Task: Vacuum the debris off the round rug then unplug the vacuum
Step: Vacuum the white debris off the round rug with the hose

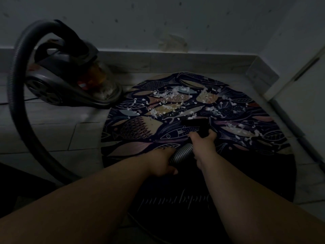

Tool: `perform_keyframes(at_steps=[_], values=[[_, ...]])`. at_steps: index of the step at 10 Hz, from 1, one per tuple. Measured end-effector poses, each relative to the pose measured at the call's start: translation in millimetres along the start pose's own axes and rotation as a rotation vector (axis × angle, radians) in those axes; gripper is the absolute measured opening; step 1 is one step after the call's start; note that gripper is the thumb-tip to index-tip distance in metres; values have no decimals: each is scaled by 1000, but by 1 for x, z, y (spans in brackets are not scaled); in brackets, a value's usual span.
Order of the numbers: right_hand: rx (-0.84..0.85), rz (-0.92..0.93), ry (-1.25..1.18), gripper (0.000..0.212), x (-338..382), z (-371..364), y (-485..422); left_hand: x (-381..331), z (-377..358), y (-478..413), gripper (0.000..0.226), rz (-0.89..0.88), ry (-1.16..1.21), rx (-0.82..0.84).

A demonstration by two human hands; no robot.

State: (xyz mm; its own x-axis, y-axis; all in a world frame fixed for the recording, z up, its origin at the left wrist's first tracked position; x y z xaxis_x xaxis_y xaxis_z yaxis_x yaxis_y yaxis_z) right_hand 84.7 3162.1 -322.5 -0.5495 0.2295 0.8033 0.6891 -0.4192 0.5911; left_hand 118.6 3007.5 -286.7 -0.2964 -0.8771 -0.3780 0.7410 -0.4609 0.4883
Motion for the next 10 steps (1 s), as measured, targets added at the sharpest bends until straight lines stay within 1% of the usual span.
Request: perform_keyframes(at_steps=[2,6,8,10], values=[[30,-26,-2,75,-1,-5,-8,6,-2,-3,71,21,37,11],[106,-70,30,76,-1,-25,-12,16,1,0,71,24,73,-19],[168,-78,55,72,-6,-44,-8,31,2,10,73,49,42,-13],[201,-65,102,77,-10,-64,1,47,3,20,73,76,-3,-31]])
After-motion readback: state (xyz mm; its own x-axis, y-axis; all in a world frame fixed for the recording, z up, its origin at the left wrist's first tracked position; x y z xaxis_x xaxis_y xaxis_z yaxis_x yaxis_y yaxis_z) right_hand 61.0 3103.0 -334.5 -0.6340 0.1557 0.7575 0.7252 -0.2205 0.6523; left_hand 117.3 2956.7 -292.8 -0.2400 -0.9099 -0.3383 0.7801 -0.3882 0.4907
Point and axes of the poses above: each hand's wrist, its own y-axis away from the middle knuckle, its own z-axis out of the back of the hand, x = y × z, the point moved 5 cm from there along -y, towards the middle knuckle, and after that the axes turned 12 degrees about -y, right-handed, at the moved point
